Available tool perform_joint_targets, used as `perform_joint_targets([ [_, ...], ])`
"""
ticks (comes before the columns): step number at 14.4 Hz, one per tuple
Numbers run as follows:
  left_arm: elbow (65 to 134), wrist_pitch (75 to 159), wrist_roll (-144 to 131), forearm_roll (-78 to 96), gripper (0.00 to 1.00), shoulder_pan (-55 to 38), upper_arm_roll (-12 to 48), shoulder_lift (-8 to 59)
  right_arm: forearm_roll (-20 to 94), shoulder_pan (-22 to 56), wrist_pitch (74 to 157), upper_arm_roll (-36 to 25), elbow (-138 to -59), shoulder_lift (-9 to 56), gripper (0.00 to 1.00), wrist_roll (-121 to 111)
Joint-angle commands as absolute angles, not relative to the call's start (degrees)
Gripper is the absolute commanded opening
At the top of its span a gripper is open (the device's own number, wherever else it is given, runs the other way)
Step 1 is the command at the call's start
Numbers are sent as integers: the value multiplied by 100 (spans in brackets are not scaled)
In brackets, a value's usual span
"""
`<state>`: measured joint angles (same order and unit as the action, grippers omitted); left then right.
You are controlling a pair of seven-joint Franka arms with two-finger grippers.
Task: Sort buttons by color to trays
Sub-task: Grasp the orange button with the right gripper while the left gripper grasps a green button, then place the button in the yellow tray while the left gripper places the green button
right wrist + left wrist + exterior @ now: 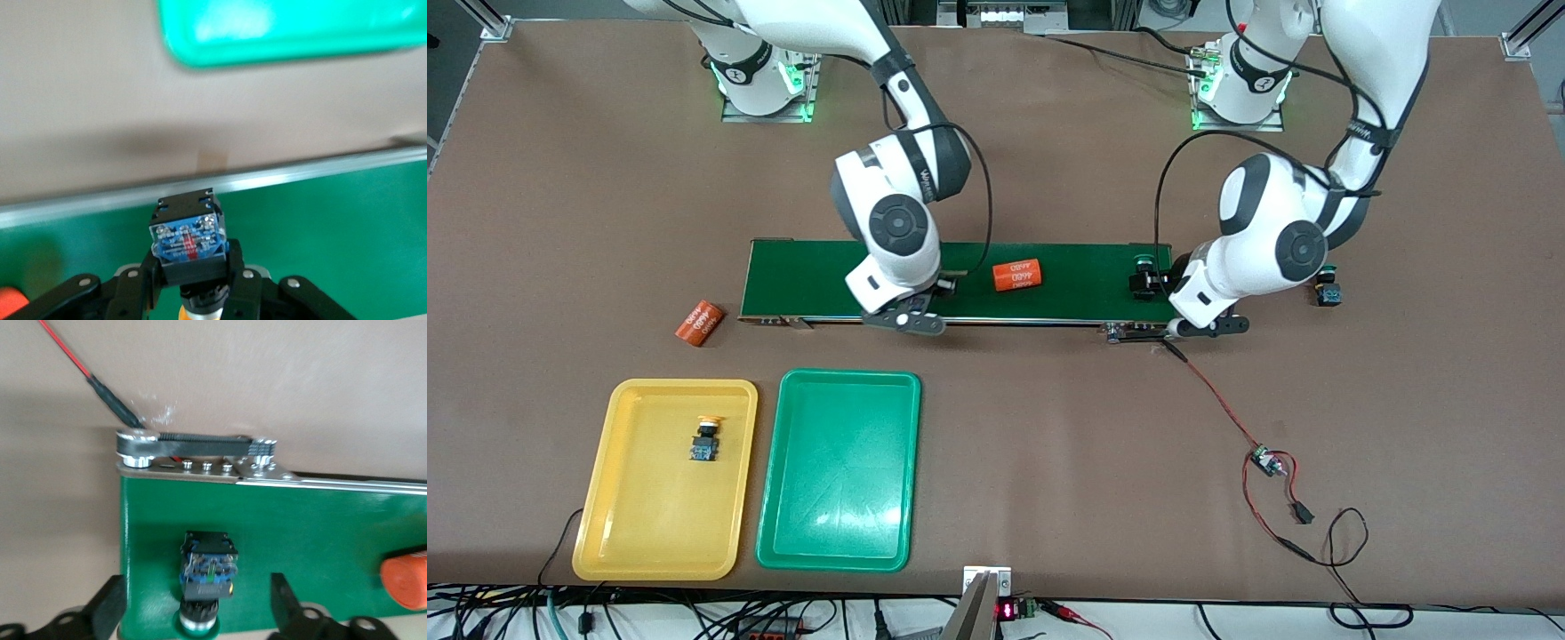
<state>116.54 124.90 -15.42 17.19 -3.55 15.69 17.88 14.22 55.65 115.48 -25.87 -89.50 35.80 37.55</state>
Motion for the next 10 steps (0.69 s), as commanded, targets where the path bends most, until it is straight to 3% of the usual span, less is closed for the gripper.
perform_joint_targets([
  [1,11260,11753,-1512,1776,100,-281,1346,1486,1451,5389,11382,-3267,-8623,3603,0,3868],
  [5,11092,11593,-1477,725,100,-220,993,1485,1310,4248,11425,-3313,-8578,3674,0,2789],
  [10,11259,11575,-1048,-720,100,25,827,1590,1310,3174,11558,-3296,-7902,4403,0,1267],
])
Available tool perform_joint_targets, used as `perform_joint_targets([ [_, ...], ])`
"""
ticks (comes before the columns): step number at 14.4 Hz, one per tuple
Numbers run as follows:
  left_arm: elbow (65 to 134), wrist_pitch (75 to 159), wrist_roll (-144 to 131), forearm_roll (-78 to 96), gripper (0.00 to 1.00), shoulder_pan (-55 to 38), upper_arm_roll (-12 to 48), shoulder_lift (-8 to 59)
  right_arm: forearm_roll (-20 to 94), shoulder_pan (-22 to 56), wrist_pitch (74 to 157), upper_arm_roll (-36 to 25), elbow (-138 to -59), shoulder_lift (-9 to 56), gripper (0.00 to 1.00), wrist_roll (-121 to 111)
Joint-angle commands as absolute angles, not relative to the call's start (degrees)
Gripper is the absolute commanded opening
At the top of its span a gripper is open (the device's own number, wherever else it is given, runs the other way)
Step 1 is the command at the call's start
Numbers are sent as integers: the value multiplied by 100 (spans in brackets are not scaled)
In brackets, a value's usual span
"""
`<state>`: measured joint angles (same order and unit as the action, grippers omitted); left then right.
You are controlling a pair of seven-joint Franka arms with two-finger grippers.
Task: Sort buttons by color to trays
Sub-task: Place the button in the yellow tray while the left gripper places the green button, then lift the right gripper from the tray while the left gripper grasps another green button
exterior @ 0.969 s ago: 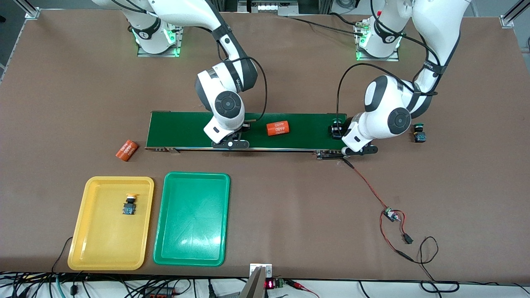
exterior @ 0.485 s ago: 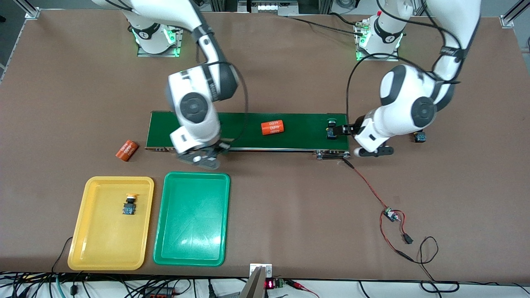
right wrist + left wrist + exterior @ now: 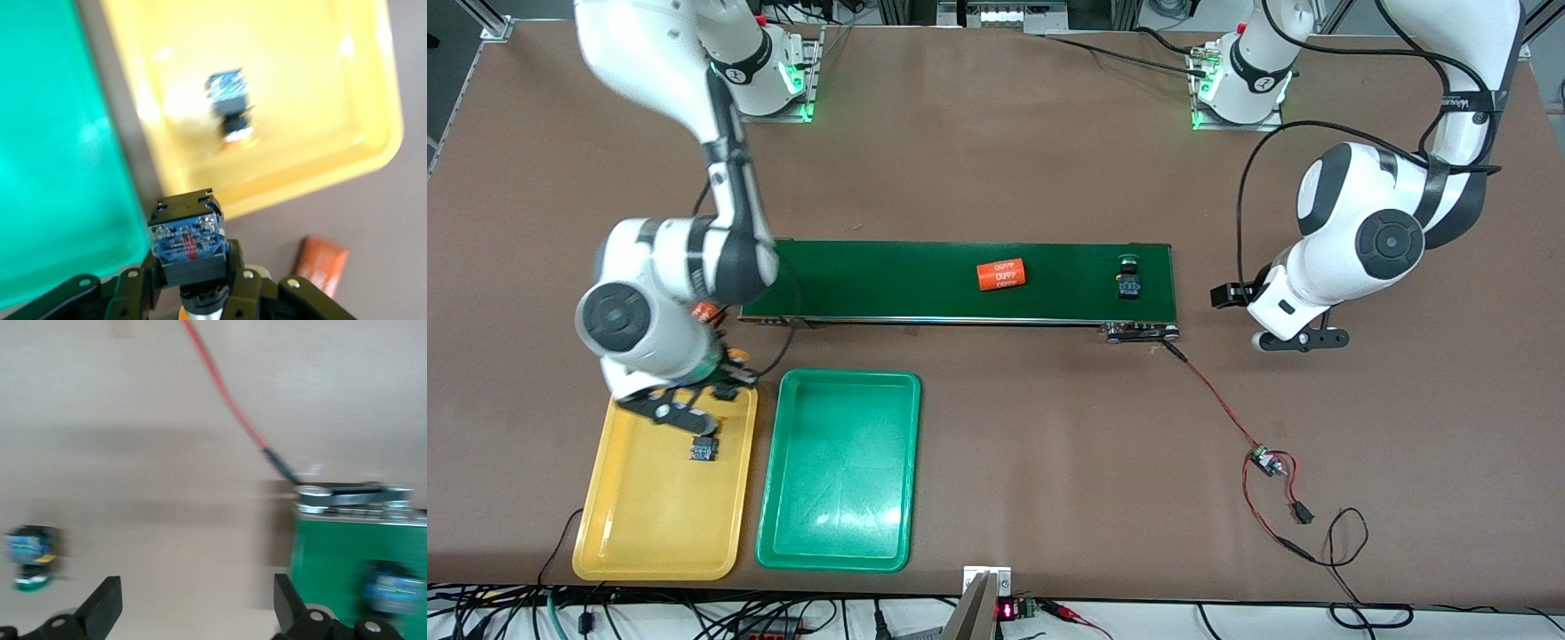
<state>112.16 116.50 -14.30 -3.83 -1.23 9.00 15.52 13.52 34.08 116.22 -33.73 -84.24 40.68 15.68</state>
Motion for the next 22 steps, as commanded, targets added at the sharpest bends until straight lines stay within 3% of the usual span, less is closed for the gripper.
perform_joint_targets([
  [1,11276,11506,-994,-729,100,183,765,1634,1301,3147,11558,-3296,-7867,4421,0,1161],
  [6,11469,11505,-740,-747,100,439,-69,1977,1318,2672,11838,-3287,-7594,4824,0,362],
  [10,11741,11680,175,-747,100,606,-360,2241,1371,2269,12523,-3174,-7594,5097,0,-456],
  [15,12603,13024,491,-738,100,650,-439,2355,1380,1899,12752,-2822,-7594,5405,0,-483],
  [16,12621,13034,501,-747,93,650,-439,2399,1371,1890,12866,-2795,-7602,5440,0,-492],
  [17,12630,13043,527,-747,69,650,-439,2426,1371,1898,12893,-2795,-7603,5467,0,-492],
  [18,12630,13034,588,-747,49,650,-439,2426,1371,1898,12928,-2795,-7603,5502,6,-492],
  [19,12630,13025,624,-747,39,650,-439,2417,1371,1898,12964,-2786,-7603,5511,45,-492],
  [20,12621,12982,641,-747,32,642,-439,2400,1415,1890,12973,-2786,-7620,5485,99,-475],
  [22,12551,12903,642,-747,16,642,-431,2294,1459,1959,12920,-2795,-7611,5397,100,-466],
])
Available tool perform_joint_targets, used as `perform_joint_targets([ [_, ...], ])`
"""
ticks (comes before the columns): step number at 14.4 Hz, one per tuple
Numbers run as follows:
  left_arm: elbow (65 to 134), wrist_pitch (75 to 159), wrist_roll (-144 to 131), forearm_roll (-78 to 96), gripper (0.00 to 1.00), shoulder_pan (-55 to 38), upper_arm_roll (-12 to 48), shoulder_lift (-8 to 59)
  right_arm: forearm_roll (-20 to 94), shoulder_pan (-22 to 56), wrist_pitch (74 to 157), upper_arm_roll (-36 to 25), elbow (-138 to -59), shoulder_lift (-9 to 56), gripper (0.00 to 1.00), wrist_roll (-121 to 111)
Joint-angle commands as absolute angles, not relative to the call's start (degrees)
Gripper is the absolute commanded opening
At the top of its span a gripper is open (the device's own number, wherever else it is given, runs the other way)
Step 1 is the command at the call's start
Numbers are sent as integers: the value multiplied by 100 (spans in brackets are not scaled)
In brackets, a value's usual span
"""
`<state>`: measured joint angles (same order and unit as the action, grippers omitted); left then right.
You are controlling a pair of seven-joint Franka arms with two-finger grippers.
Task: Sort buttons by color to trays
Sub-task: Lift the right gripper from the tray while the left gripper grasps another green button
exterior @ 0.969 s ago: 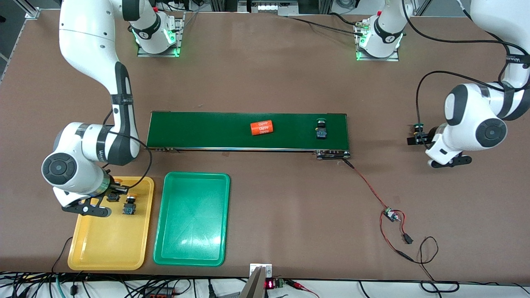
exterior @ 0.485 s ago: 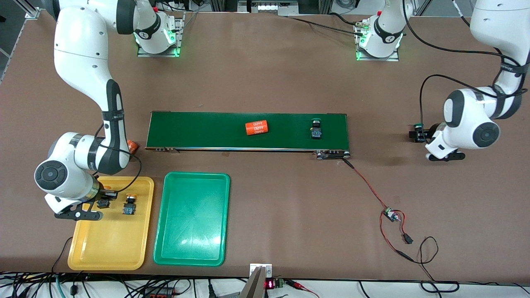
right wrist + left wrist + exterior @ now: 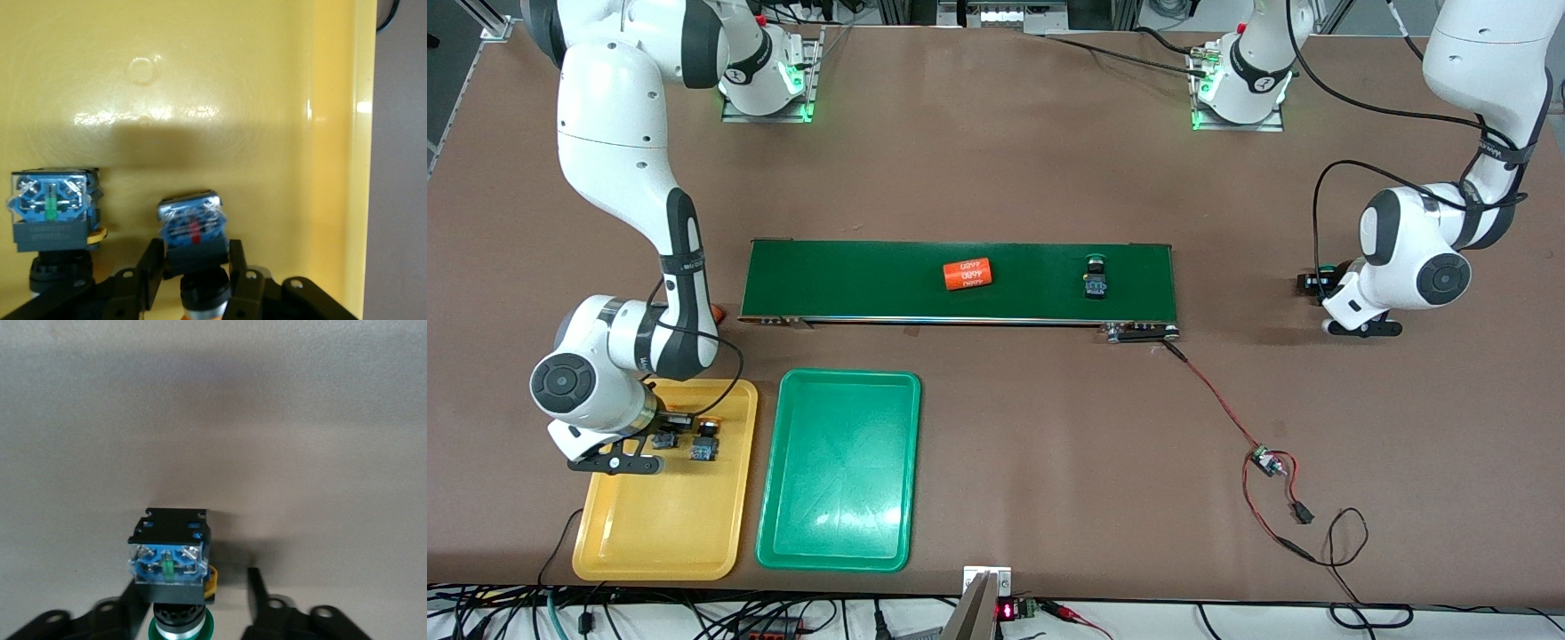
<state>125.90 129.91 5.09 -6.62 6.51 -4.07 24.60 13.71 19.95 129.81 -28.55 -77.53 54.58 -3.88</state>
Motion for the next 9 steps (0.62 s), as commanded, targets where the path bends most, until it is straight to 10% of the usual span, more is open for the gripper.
perform_joint_targets([
  [1,12542,12902,633,-738,9,642,-422,2181,1546,1995,12868,-2795,-7620,5292,100,-457],
  [9,11330,11093,371,-459,8,519,1017,1898,1591,2022,11375,-2821,-7655,3878,100,-413],
])
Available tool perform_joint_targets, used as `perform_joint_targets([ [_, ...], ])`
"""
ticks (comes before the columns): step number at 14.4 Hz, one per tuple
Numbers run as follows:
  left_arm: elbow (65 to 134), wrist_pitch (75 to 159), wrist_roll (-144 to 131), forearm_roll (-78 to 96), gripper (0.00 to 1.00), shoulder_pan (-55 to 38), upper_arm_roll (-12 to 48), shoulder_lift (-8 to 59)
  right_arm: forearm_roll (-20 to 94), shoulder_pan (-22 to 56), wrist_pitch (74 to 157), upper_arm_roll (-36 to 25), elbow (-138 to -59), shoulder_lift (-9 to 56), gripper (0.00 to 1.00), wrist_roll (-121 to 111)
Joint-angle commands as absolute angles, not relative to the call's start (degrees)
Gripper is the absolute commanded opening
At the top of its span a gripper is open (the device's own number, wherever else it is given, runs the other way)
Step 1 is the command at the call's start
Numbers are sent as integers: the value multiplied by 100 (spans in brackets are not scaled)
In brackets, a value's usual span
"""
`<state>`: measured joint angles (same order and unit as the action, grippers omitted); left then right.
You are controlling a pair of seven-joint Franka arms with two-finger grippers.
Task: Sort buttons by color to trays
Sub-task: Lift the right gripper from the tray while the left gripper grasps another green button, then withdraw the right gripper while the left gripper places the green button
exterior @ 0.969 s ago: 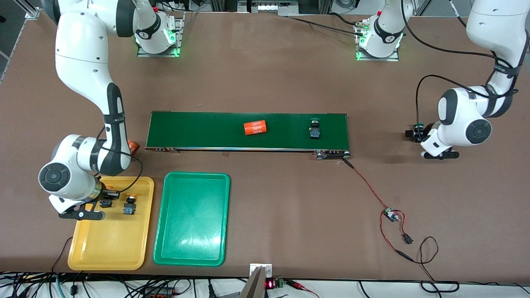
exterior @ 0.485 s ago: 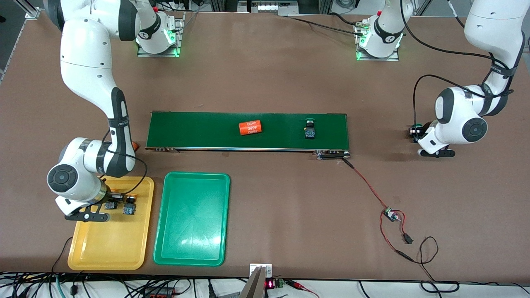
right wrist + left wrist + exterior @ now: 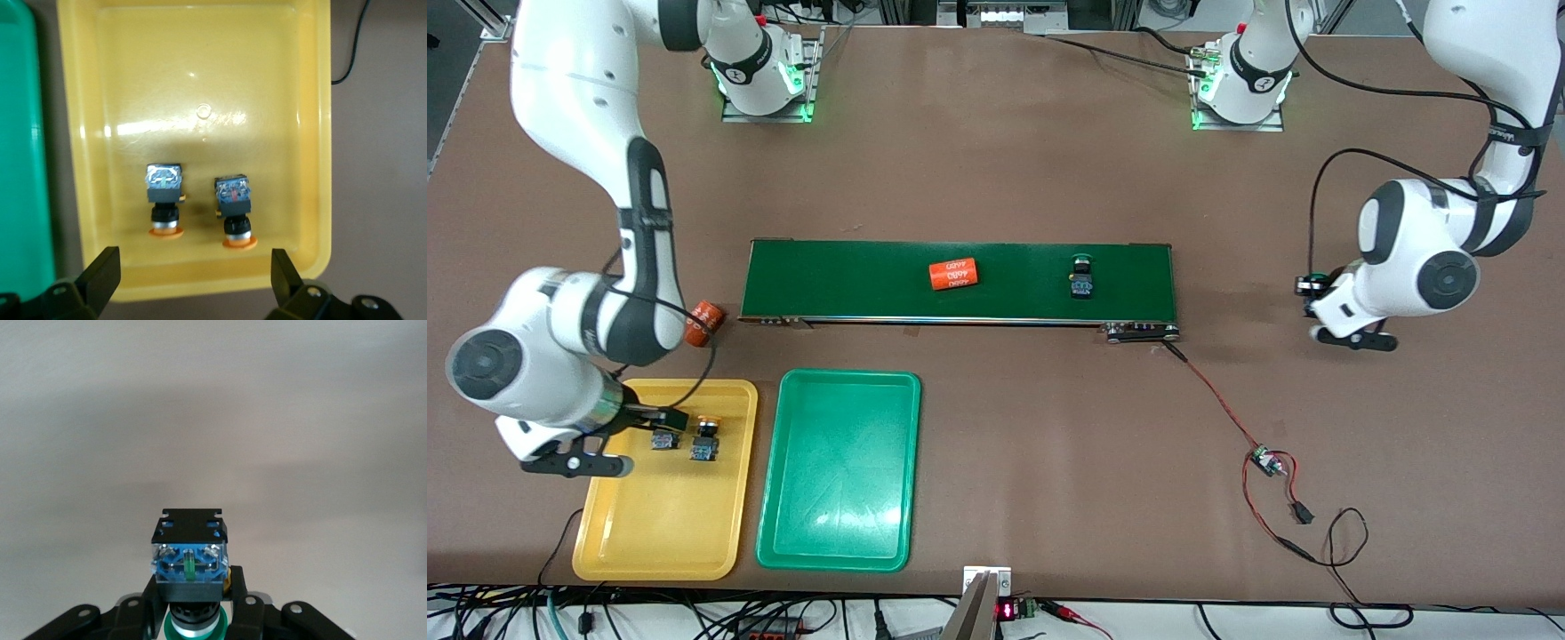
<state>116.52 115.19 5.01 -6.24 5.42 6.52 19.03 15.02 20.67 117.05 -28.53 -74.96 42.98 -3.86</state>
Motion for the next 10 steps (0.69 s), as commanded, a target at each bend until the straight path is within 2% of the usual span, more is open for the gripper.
perform_joint_targets([
  [1,11277,11083,39,-100,8,510,1167,1898,1591,2021,11138,-2821,-7655,3667,100,-404],
  [5,11145,11249,-597,1148,8,282,1590,2030,1556,2048,10241,-2865,-7638,3148,100,-404],
  [7,11153,11460,-606,1345,8,211,1845,2056,1538,2030,10064,-2865,-7629,2954,100,-474],
  [10,11171,11609,-615,1371,8,-122,1872,2276,1582,2039,10011,-2856,-7611,2892,100,-475],
])
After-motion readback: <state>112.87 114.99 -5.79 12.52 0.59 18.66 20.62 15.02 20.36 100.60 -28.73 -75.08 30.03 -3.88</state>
